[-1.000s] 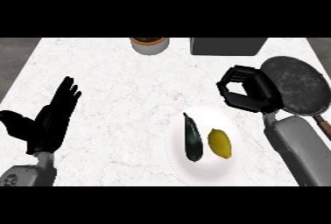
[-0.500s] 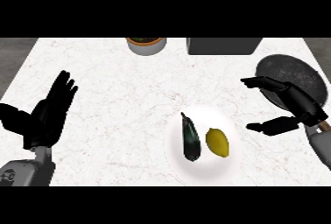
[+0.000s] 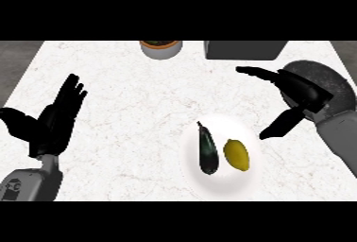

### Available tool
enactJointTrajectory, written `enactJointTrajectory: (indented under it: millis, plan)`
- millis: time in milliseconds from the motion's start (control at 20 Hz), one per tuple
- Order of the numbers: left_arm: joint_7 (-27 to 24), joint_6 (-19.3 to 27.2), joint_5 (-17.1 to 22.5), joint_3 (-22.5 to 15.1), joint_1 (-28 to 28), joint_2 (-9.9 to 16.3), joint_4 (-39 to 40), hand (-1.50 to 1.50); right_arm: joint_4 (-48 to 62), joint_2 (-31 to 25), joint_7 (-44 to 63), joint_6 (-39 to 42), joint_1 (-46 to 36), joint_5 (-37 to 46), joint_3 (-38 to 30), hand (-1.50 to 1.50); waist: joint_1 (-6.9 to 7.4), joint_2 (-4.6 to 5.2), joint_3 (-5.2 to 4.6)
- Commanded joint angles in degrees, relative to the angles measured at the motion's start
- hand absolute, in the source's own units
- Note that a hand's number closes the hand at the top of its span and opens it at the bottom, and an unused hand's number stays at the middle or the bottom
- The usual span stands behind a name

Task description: Pick the eggplant from the plate and place it in the pan

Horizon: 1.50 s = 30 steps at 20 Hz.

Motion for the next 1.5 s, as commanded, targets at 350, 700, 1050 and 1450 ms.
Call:
enactJointTrajectory:
  millis: [350,700,1050,1450]
  plan:
    - [-0.29,-1.46,0.13,0.89,0.19,-0.36,0.49,0.0,5.51,6.37,11.56,16.14,-10.8,9.84,12.43,-1.5,-0.15,0.02,-0.05]
    - [2.3,1.11,-3.39,-0.24,-1.63,-2.06,-0.15,0.0,5.4,10.96,13.66,23.52,-10.83,13.66,13.17,-1.5,-0.59,-0.04,0.05]
    - [2.1,-4.27,1.08,6.05,-3.13,1.7,1.86,0.0,-1.99,10.6,17.62,24.21,-10.52,22.65,14.68,-1.5,-0.86,-0.06,0.03]
    - [2.97,-4.65,-1.13,4.92,1.58,-0.69,-2.9,0.0,-8.58,15.11,21.15,26.84,-3.74,27.55,9.21,-1.5,-0.74,-0.12,0.04]
